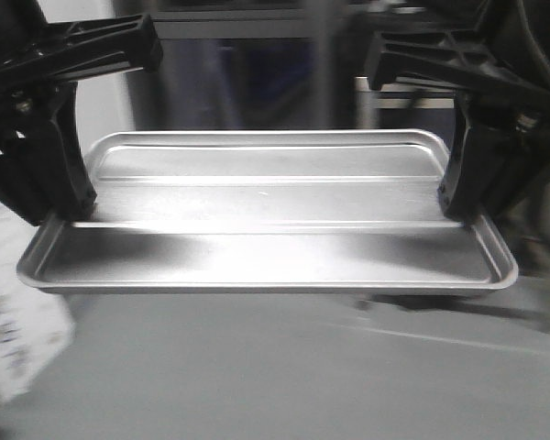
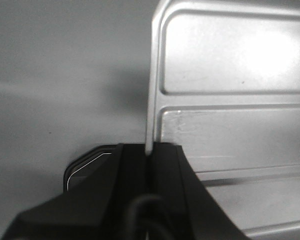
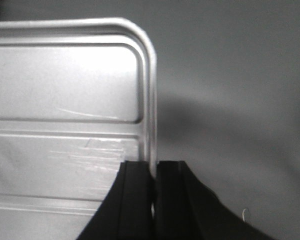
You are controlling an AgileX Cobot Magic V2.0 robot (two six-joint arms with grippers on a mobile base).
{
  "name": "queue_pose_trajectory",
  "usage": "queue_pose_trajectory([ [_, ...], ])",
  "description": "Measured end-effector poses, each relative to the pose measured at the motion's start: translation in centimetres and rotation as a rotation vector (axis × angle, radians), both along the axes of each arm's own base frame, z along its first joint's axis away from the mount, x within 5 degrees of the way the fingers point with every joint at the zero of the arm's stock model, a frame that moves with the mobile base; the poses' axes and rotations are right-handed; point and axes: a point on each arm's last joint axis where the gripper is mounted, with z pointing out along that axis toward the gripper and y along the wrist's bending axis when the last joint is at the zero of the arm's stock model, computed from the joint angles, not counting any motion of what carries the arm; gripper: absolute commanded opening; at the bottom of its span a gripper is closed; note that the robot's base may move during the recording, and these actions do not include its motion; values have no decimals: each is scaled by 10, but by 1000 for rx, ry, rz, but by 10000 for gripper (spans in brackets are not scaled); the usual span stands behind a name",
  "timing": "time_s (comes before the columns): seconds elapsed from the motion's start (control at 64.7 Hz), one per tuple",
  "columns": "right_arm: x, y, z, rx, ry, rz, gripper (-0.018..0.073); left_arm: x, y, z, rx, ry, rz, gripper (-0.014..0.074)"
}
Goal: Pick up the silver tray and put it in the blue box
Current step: 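Carry the held tray level while the base drives to the bins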
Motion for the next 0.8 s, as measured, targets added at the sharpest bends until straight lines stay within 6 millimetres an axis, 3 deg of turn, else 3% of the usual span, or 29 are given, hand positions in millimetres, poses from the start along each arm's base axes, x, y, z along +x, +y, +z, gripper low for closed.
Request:
queue_pose_trajectory([
  [0.803,0,0,0,0,0,0,50,0,0,0,1,1,0,-104],
])
